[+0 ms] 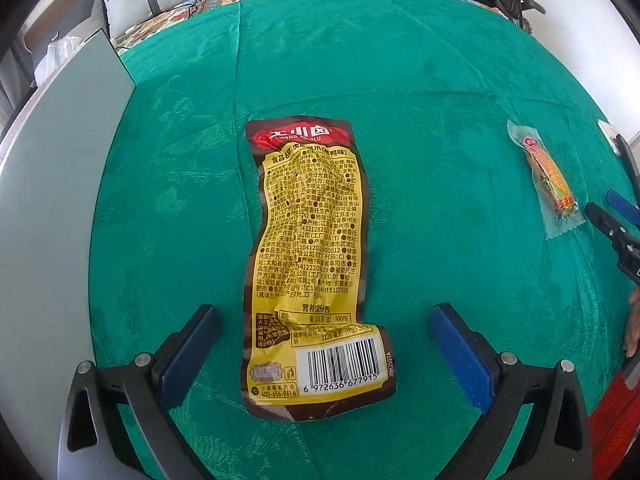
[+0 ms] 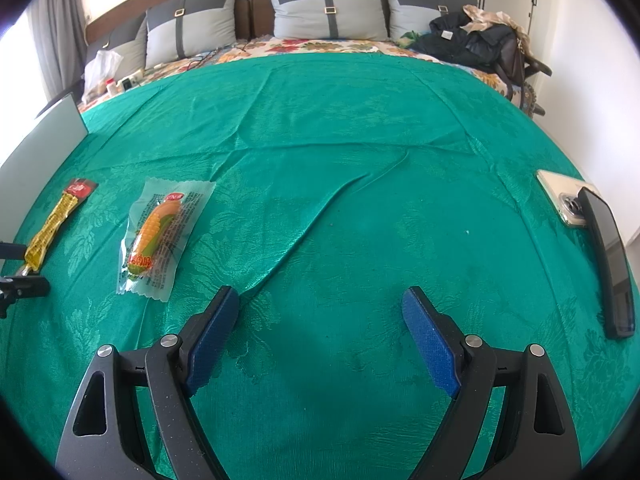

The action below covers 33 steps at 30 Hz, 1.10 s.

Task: Organize snacks

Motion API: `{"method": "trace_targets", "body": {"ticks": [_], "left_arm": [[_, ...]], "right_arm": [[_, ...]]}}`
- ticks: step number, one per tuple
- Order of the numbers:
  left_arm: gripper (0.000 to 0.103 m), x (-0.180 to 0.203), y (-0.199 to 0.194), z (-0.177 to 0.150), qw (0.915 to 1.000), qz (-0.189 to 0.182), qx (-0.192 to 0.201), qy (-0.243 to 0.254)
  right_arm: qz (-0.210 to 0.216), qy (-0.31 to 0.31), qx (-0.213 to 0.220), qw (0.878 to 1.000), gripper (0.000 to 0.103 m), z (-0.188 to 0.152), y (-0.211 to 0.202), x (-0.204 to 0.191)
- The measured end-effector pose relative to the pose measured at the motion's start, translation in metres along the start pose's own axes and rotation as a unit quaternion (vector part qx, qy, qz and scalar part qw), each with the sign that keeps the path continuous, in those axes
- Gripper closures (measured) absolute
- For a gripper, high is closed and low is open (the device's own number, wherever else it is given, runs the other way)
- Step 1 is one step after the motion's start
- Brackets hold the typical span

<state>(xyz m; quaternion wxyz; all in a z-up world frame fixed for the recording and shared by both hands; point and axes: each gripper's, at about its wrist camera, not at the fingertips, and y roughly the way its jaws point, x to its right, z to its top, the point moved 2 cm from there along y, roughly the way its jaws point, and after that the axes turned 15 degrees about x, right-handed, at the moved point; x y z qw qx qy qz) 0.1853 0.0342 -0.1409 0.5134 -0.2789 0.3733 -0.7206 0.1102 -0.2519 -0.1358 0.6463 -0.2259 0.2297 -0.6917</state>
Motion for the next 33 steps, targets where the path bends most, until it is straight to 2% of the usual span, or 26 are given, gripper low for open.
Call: {"method": "trace_targets", "body": {"ticks": [1, 2, 3, 4, 6, 8, 10, 13, 15, 16, 17, 18, 19, 20, 25, 27, 29, 31, 32, 33], "left_arm": [[0.004, -0.001, -0.003, -0.001, 1.0, 0.004, 0.003, -0.005], [0.012, -0.002, -0.007, -0.003, 0.9999, 0.004, 0.011, -0.006], [0.027, -0.001, -0.013, -0.006, 0.9998, 0.004, 0.021, -0.006], [0.037, -0.001, -0.018, -0.008, 0.9996, 0.003, 0.029, -0.005], [0.044, -0.005, -0.025, -0.013, 0.9994, -0.01, 0.03, -0.01], [0.046, -0.009, -0.032, -0.019, 0.9991, -0.015, 0.037, -0.014], [0.047, -0.011, -0.039, -0.027, 0.9985, -0.019, 0.045, -0.025], [0.047, -0.019, -0.055, -0.035, 0.9958, -0.03, 0.061, -0.061], [0.047, -0.024, -0.069, -0.04, 0.9931, -0.037, 0.074, -0.083], [0.047, -0.028, -0.077, -0.043, 0.9921, -0.036, 0.081, -0.088], [0.047, -0.027, -0.082, -0.044, 0.9916, -0.034, 0.086, -0.09], [0.047, -0.029, -0.087, -0.048, 0.9913, -0.032, 0.089, -0.092], [0.047, -0.032, -0.09, -0.053, 0.9911, -0.032, 0.087, -0.095], [0.046, -0.034, -0.09, -0.058, 0.9913, -0.033, 0.081, -0.099], [0.033, -0.038, -0.07, -0.076, 0.9917, -0.051, 0.031, -0.114], [0.014, -0.032, -0.069, -0.068, 0.993, -0.043, 0.039, -0.103], [0.01, -0.025, -0.061, -0.06, 0.9946, -0.036, 0.032, -0.092], [0.008, -0.019, -0.045, -0.055, 0.9973, -0.017, 0.007, -0.071], [0.011, -0.015, -0.043, -0.052, 0.9988, 0.008, 0.01, -0.048], [0.024, -0.011, -0.042, -0.052, 0.9991, 0.029, 0.014, -0.029]], "right_arm": [[0.002, 0.001, 0.0, 1.0, 0.016, 0.0, 0.0, 0.0], [0.006, 0.002, 0.001, 1.0, 0.016, 0.0, -0.001, 0.001], [0.011, 0.004, 0.001, 1.0, 0.016, 0.0, -0.002, 0.001], [0.018, 0.002, -0.003, 1.0, 0.016, 0.0, -0.003, 0.002], [0.025, 0.016, -0.027, 0.999, 0.017, 0.003, -0.004, 0.005], [0.057, 0.08, -0.057, 0.994, 0.019, 0.013, -0.006, 0.008], [0.094, 0.125, -0.075, 0.985, 0.019, 0.03, -0.007, -0.003], [0.123, 0.11, -0.112, 0.98, 0.019, 0.055, 0.006, -0.043], [0.117, 0.088, -0.158, 0.976, 0.02, 0.058, 0.03, -0.071], [0.102, 0.072, -0.179, 0.976, 0.02, 0.056, 0.042, -0.082], [0.083, 0.055, -0.195, 0.976, 0.025, 0.052, 0.052, -0.09], [0.057, 0.031, -0.196, 0.978, 0.036, 0.05, 0.056, -0.095], [0.043, 0.006, -0.192, 0.981, 0.058, 0.051, 0.055, -0.102], [0.043, -0.004, -0.195, 0.98, 0.062, 0.05, 0.055, -0.106], [0.073, 0.022, -0.199, 0.977, 0.067, 0.039, 0.034, -0.092], [0.085, 0.033, -0.194, 0.977, 0.067, 0.037, 0.022, -0.086], [0.096, 0.042, -0.19, 0.976, 0.067, 0.035, 0.013, -0.081], [0.105, 0.051, -0.187, 0.976, 0.067, 0.038, 0.005, -0.083], [0.11, 0.057, -0.184, 0.975, 0.067, 0.039, 0.002, -0.083], [0.117, 0.063, -0.181, 0.975, 0.067, 0.041, -0.002, -0.082]]}}
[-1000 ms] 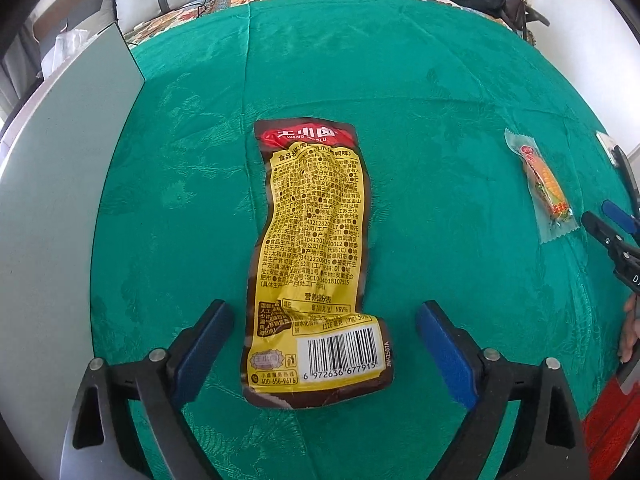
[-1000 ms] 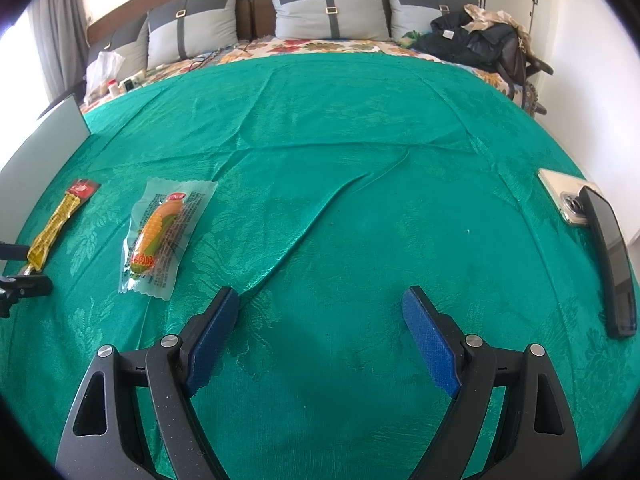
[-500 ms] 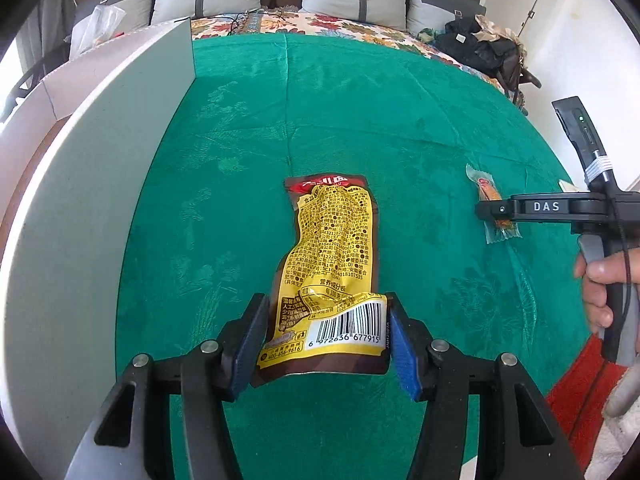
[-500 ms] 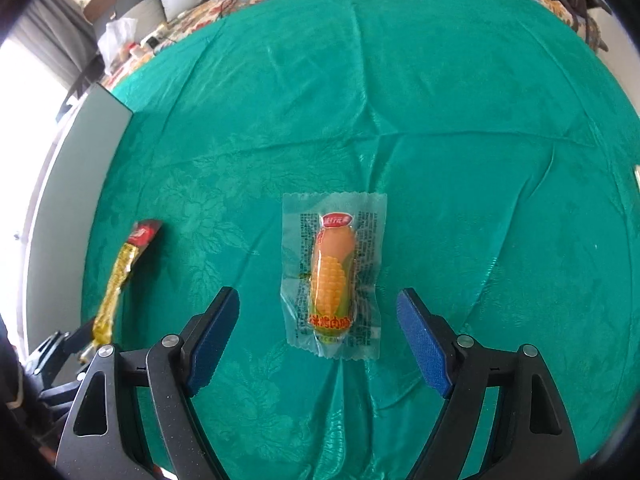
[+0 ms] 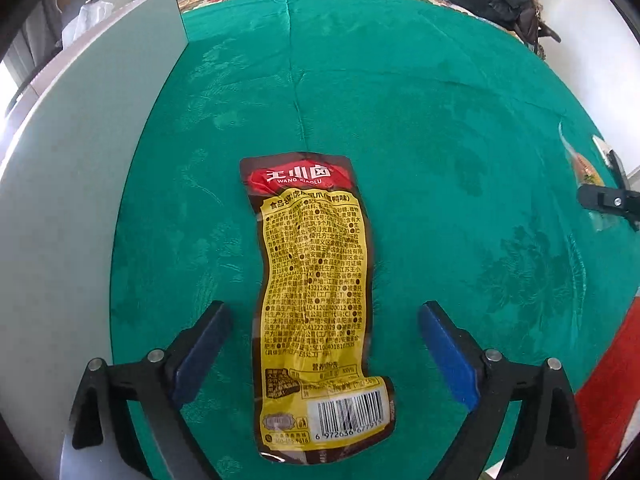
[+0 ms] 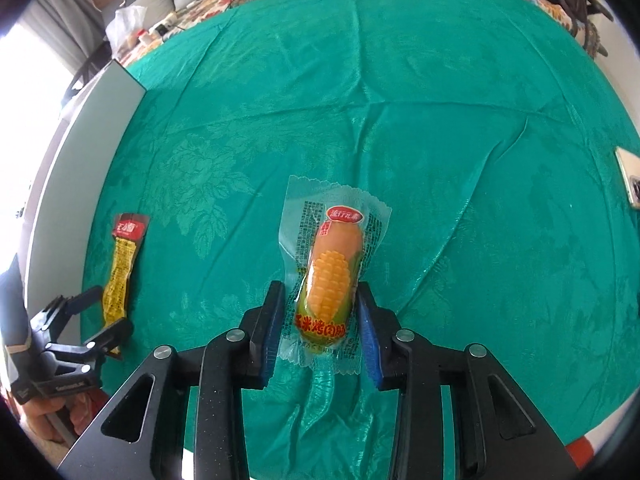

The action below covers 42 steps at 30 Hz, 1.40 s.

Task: Organize snacks

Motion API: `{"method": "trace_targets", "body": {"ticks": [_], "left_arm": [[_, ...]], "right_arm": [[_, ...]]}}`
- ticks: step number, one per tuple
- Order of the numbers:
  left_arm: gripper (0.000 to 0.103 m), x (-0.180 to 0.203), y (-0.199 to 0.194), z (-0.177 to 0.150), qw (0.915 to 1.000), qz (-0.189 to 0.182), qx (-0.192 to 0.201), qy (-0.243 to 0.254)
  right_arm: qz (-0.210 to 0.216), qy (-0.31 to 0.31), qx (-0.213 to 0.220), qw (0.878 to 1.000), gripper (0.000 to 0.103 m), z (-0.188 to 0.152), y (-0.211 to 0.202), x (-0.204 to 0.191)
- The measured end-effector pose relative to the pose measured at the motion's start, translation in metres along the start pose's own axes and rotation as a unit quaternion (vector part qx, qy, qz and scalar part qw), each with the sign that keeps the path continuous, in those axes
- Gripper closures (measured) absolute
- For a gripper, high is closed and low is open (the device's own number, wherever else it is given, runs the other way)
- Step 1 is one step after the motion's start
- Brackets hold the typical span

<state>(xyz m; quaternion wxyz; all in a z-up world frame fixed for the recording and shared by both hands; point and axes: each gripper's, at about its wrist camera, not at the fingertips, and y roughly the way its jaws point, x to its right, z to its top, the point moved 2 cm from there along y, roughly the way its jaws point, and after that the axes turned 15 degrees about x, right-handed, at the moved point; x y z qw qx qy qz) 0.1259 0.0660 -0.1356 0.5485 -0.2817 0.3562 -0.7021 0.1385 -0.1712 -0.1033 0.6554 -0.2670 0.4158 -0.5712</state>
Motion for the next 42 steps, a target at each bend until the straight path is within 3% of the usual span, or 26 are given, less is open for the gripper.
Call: {"method": "trace_targets", "body": {"ticks": [2, 3, 8, 14, 17, 20, 23, 27, 28, 29, 31, 34, 37, 39, 40, 42], "left_arm": [[0.057, 0.002, -0.008, 0.003, 0.9998, -0.009, 0.017, 0.0], [0.061, 0.001, -0.011, 0.002, 0.9996, -0.022, 0.014, -0.009], [0.064, -0.021, -0.038, -0.005, 0.9926, -0.068, 0.038, -0.093], [0.064, -0.062, -0.13, 0.014, 0.9686, -0.112, 0.122, -0.186], [0.064, -0.1, -0.18, 0.025, 0.9637, -0.079, 0.169, -0.191], [0.062, -0.153, -0.205, 0.023, 0.9627, 0.0, 0.188, -0.195], [0.061, -0.207, -0.204, 0.008, 0.9601, 0.085, 0.175, -0.2], [0.053, -0.254, -0.193, -0.025, 0.9545, 0.149, 0.147, -0.212], [0.052, -0.26, -0.189, -0.032, 0.9533, 0.16, 0.141, -0.214], [0.052, -0.264, -0.188, -0.04, 0.952, 0.17, 0.137, -0.215], [0.045, -0.266, -0.186, -0.051, 0.9504, 0.18, 0.137, -0.213], [0.028, -0.262, -0.19, -0.059, 0.9488, 0.191, 0.146, -0.205], [0.02, -0.25, -0.203, -0.054, 0.9488, 0.198, 0.165, -0.183], [0.015, -0.238, -0.217, -0.043, 0.9467, 0.205, 0.189, -0.161], [0.012, -0.231, -0.226, -0.037, 0.9436, 0.211, 0.206, -0.151], [0.001, -0.221, -0.244, -0.027, 0.9351, 0.227, 0.237, -0.134]], "right_arm": [[0.018, 0.006, 0.007, 1.0, 0.066, 0.002, -0.009, -0.007], [0.027, 0.006, 0.01, 1.0, 0.066, 0.003, -0.012, -0.011], [0.067, -0.005, 0.023, 0.997, 0.066, 0.009, -0.024, -0.042], [0.135, -0.04, 0.049, 0.989, 0.066, 0.024, -0.047, -0.116], [0.184, -0.069, 0.063, 0.978, 0.066, 0.037, -0.062, -0.176], [0.238, -0.107, 0.064, 0.963, 0.066, 0.041, -0.078, -0.243], [0.278, -0.149, 0.054, 0.947, 0.066, 0.031, -0.083, -0.306], [0.295, -0.2, 0.034, 0.934, 0.064, 0.002, -0.067, -0.369], [0.295, -0.206, 0.021, 0.933, 0.059, -0.007, -0.059, -0.377], [0.293, -0.208, 0.005, 0.933, 0.048, -0.016, -0.049, -0.382], [0.284, -0.206, -0.022, 0.936, 0.045, -0.031, -0.031, -0.384], [0.268, -0.21, -0.044, 0.939, 0.045, -0.043, -0.018, -0.378], [0.248, -0.229, -0.018, 0.941, 0.045, -0.039, -0.023, -0.37], [0.235, -0.248, 0.018, 0.94, 0.036, -0.033, -0.035, -0.367], [0.23, -0.257, 0.039, 0.938, 0.03, -0.028, -0.042, -0.366], [0.219, -0.273, 0.075, 0.934, 0.028, -0.019, -0.056, -0.365]]}}
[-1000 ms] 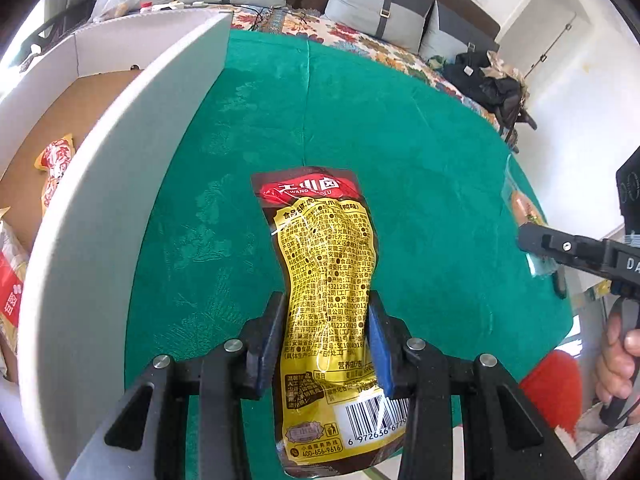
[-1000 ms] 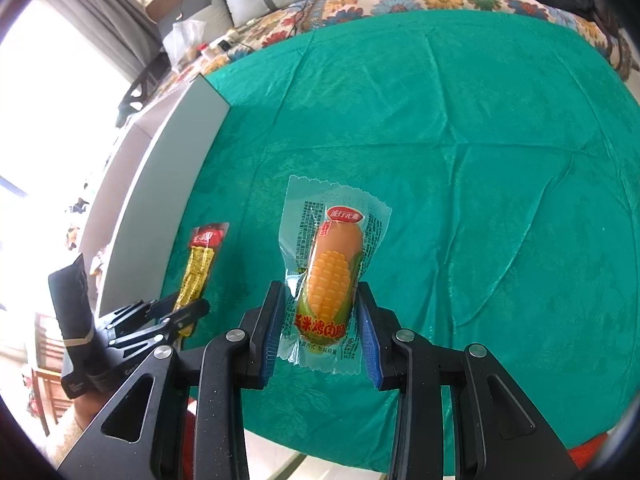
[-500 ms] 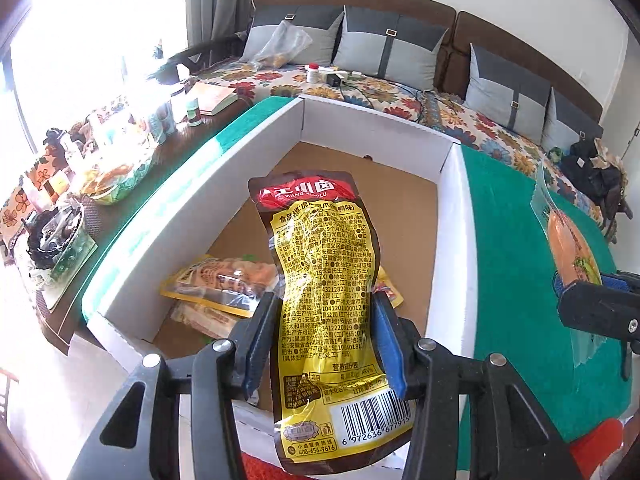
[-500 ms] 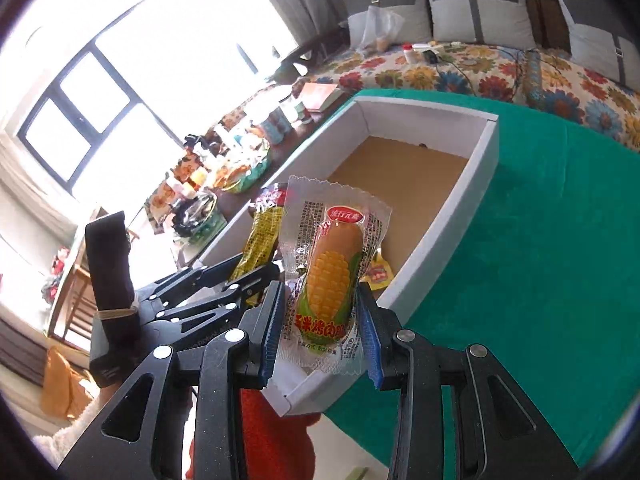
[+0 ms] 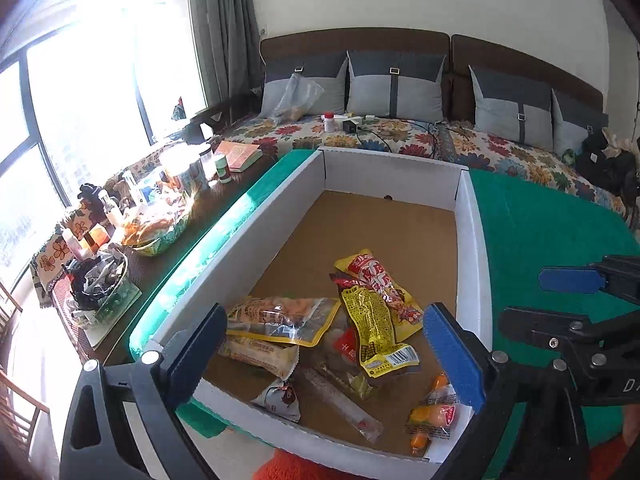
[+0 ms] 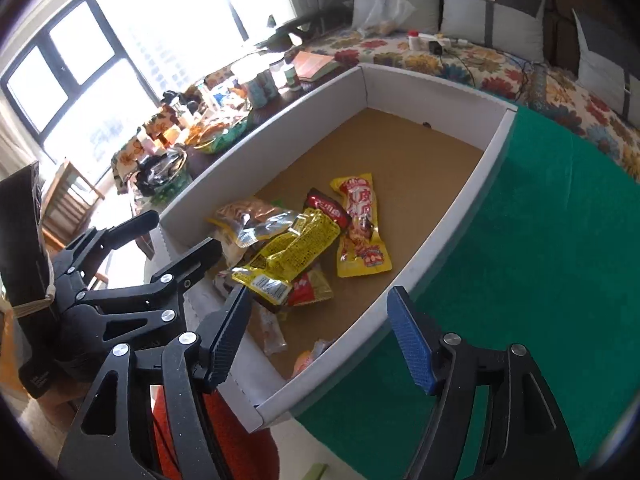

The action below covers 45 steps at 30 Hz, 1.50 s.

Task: Organize snacks

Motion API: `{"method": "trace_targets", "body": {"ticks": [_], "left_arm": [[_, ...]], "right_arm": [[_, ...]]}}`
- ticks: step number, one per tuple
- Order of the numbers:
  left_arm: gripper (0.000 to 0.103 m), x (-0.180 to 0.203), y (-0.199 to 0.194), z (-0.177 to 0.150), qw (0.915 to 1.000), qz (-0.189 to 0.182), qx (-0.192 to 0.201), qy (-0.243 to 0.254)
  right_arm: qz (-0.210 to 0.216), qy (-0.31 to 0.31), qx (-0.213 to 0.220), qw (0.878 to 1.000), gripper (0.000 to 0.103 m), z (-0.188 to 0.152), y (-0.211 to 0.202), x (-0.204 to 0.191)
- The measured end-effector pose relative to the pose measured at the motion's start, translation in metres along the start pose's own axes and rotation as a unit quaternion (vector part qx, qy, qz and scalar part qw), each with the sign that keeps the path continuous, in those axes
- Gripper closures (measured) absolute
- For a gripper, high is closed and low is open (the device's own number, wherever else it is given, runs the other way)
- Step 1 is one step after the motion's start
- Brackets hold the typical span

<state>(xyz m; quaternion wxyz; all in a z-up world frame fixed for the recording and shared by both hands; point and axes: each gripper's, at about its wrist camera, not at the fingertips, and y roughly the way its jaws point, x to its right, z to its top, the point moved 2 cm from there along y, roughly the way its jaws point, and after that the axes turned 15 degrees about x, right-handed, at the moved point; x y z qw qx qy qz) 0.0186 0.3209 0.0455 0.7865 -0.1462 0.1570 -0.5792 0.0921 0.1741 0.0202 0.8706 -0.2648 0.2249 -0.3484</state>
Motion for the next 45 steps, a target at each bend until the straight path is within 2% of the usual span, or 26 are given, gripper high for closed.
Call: {"method": "trace_targets", "body": {"ticks": [3, 6, 8, 9, 14, 18, 27, 38, 45], "left_arm": [[0.0, 0.001, -0.017, 0.019, 0.999, 0.022, 0.038, -0.008], [0.0, -0.007, -0.024, 0.024, 0.9977, 0.022, 0.042, -0.048], [0.0, -0.013, -0.024, 0.022, 0.9967, 0.027, 0.035, -0.068], [0.0, -0.015, -0.023, 0.02, 0.9964, 0.036, 0.028, -0.072], [0.0, -0.02, -0.022, 0.007, 0.9947, 0.084, 0.015, -0.056], [0.0, -0.026, -0.024, 0.004, 0.9938, 0.101, 0.014, -0.044], [0.0, -0.025, -0.027, 0.001, 0.9952, 0.096, 0.008, -0.02], [0.0, -0.025, -0.026, -0.006, 0.9966, 0.078, -0.002, -0.027], [0.0, -0.029, -0.021, -0.018, 0.9958, 0.076, -0.031, -0.039]], "right_arm": [[-0.014, -0.022, 0.03, 0.999, 0.027, 0.011, -0.014, 0.002], [-0.046, -0.048, 0.082, 0.994, 0.026, 0.02, -0.03, 0.003], [-0.067, -0.064, 0.123, 0.988, 0.018, 0.023, -0.041, 0.002], [-0.073, -0.07, 0.132, 0.986, 0.018, 0.024, -0.044, 0.001], [-0.074, -0.059, 0.106, 0.99, 0.018, 0.021, -0.037, -0.001], [-0.069, -0.067, 0.091, 0.991, 0.018, 0.014, -0.029, -0.009], [-0.062, -0.071, 0.071, 0.993, 0.018, 0.007, -0.022, -0.021], [-0.063, -0.072, 0.052, 0.994, 0.018, 0.003, -0.013, -0.025], [-0.05, -0.079, 0.045, 0.995, 0.018, 0.0, -0.006, -0.036]]}}
